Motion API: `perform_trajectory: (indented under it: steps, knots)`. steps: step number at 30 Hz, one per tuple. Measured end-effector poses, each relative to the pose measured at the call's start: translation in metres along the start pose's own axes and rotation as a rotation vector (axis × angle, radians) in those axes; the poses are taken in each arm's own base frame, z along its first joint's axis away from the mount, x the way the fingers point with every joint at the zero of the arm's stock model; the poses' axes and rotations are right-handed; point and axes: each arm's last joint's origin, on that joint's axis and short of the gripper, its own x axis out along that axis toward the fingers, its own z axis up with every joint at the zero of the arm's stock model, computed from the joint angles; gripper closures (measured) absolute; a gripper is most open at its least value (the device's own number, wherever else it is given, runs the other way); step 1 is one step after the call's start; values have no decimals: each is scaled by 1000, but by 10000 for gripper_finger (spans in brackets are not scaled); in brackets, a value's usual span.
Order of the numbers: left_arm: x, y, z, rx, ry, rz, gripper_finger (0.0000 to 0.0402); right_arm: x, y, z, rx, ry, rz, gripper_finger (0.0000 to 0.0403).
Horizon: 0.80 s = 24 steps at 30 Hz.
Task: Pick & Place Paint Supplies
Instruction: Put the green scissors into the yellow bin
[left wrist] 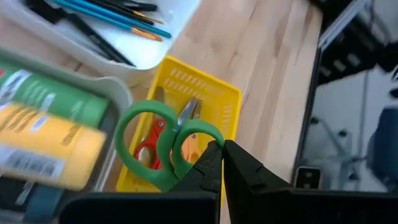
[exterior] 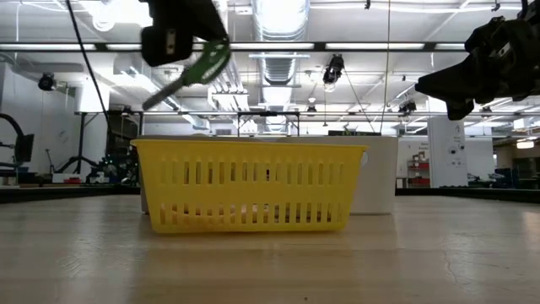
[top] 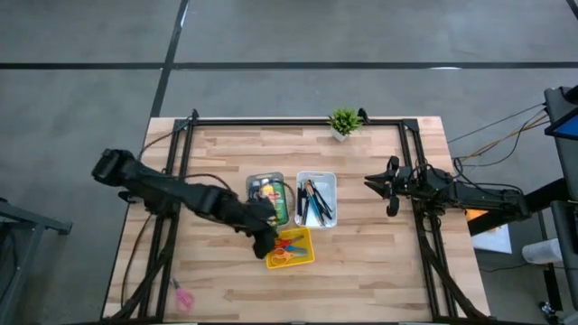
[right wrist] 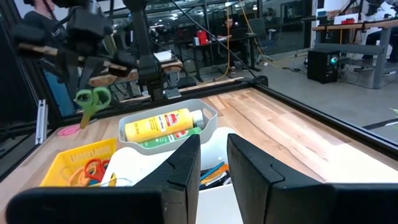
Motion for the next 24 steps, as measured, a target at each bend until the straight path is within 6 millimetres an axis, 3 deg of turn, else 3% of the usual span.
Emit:
perform_trajectory:
  steps: [10, 14, 24]
  knots:
    - [56, -25, 20, 157, 156, 93, 400, 0, 0, 0, 0, 0, 1, 325]
    - [76, -24, 20, 182, 191, 121, 400, 0, 0, 0, 0, -1, 1, 325]
    - [102, -11, 14, 176, 269, 164, 400, 0, 0, 0, 0, -1, 1, 325]
